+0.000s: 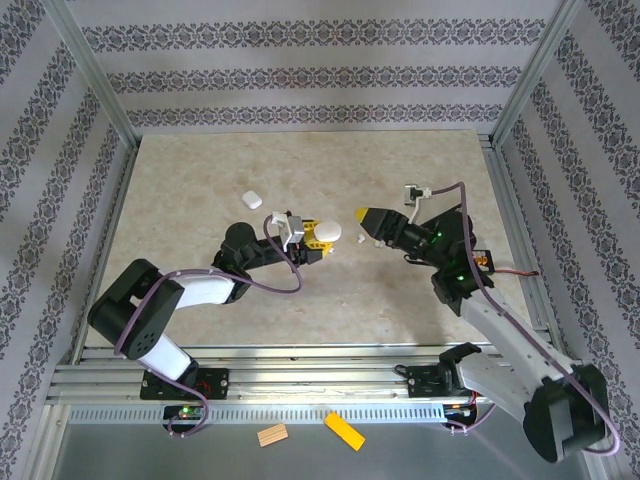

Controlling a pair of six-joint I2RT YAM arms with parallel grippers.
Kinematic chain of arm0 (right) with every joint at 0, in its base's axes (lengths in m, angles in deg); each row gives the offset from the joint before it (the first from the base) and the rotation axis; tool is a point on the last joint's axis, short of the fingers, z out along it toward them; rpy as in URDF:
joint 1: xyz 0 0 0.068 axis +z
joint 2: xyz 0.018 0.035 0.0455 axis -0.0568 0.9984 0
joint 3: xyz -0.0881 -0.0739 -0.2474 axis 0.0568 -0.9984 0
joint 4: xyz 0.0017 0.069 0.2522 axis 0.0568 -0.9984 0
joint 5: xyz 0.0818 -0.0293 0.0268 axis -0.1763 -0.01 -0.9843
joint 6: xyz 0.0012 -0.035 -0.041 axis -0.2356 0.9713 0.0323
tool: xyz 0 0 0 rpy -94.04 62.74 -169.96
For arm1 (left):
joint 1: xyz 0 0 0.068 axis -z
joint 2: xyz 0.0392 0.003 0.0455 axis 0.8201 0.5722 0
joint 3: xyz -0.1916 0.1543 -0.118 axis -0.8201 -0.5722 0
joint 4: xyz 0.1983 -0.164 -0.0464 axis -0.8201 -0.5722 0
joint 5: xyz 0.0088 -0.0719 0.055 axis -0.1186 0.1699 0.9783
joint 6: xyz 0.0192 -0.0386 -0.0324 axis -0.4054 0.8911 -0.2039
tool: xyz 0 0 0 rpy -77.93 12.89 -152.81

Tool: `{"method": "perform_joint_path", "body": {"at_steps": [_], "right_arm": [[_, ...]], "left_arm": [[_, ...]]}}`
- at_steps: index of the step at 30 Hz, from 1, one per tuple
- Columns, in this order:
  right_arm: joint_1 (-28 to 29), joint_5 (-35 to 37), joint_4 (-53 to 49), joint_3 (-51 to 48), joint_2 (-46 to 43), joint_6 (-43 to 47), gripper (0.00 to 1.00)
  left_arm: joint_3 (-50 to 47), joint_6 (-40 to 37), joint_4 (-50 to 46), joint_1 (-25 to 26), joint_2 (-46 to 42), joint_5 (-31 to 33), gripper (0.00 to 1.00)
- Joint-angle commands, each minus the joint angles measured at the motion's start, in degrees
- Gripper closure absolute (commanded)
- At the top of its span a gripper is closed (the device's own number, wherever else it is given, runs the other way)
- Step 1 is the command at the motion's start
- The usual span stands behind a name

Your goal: Insert the wireless bluetooth earbuds into the charging case

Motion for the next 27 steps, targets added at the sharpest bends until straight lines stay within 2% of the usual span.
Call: {"method": "perform_joint_path", "body": {"at_steps": [1,3,6,9,18,27], "right_arm": [[1.1,-1.9,-16.4,3.3,-1.8,24.1,0.19],[3.3,-3.1,-23.1,6.4,-2.1,37.0,0.11],[6.8,-0.6,-33.3,10.7,-2.4,54.4,0.04],[8.2,-0.1,-37.1,13.0,-1.5,64.0,0.02],[9.1,-2.8,-41.2,20.1,7.7,78.1,0.02],[9.0,-3.1,-40.6,23.5,15.0,79.3,0.02]], "left_arm": [[1.2,-4.1,-11.0,-0.8,-2.3,-6.6,0.71],[1.7,-5.1,-12.3,-1.0,-2.6,-8.1,0.71],[1.9,-4.7,-11.7,-1.1,-3.0,-10.1,0.71],[1.9,-4.3,-11.4,-1.1,-3.3,-11.6,0.71],[3.0,-3.9,-12.8,-1.1,-3.7,-14.2,0.71],[3.3,-0.9,-8.7,-1.1,-2.4,-15.6,0.71]]}}
